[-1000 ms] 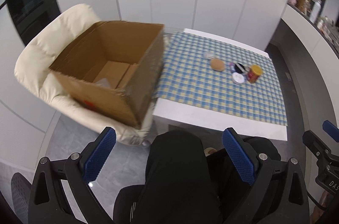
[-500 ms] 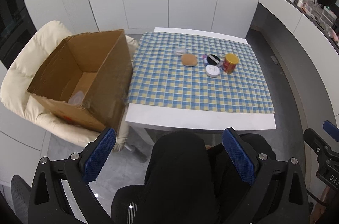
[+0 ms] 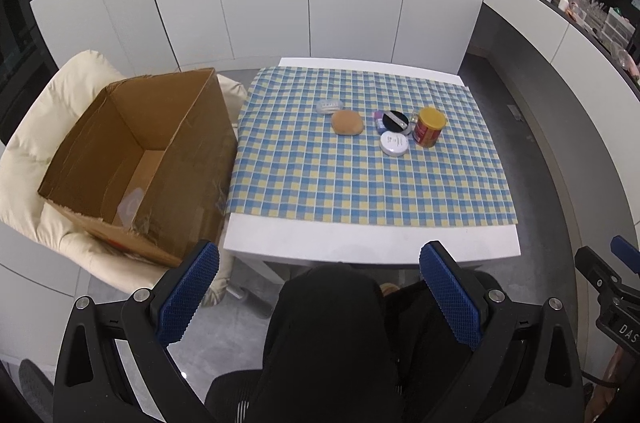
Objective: Organize objects
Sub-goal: 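Withdraw both grippers from the cardboard box toward the checked table, then grasp the white round compact with the left gripper while the right grasps the yellow-lidded jar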
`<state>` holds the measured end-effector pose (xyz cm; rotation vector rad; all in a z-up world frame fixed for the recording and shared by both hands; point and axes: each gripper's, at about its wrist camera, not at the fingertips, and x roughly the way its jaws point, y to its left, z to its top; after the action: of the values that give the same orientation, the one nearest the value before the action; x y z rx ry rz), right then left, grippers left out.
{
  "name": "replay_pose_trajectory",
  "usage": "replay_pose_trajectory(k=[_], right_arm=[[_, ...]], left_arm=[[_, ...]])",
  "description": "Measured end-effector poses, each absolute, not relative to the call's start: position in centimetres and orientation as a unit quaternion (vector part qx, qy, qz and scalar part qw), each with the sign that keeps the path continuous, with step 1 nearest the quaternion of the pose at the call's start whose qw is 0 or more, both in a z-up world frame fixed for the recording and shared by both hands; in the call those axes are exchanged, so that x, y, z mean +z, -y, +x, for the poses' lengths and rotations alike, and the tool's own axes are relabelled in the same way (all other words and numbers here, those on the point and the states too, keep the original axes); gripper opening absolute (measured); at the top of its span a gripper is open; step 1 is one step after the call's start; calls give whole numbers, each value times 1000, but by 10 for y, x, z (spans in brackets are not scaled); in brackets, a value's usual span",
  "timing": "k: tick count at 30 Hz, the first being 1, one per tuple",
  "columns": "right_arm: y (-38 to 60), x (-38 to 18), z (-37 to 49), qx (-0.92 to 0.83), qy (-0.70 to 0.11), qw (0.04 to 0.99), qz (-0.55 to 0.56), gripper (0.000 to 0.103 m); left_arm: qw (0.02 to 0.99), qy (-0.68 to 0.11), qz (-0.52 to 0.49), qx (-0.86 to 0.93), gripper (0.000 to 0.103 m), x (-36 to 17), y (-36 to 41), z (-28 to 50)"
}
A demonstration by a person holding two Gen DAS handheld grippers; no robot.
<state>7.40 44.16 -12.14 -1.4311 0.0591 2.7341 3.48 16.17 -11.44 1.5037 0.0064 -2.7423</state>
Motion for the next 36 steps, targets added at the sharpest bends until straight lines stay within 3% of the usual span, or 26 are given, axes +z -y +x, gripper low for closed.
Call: replay_pose_trajectory(k=[17, 36], right_arm=[[-437, -145, -1, 896, -20, 50, -442, 95], [-444, -259, -138, 895, -43, 52, -440, 95]], left_arm=[[5, 10, 482, -876, 101, -137, -175, -38], [-6, 8, 524, -852, 101, -230, -192, -139]])
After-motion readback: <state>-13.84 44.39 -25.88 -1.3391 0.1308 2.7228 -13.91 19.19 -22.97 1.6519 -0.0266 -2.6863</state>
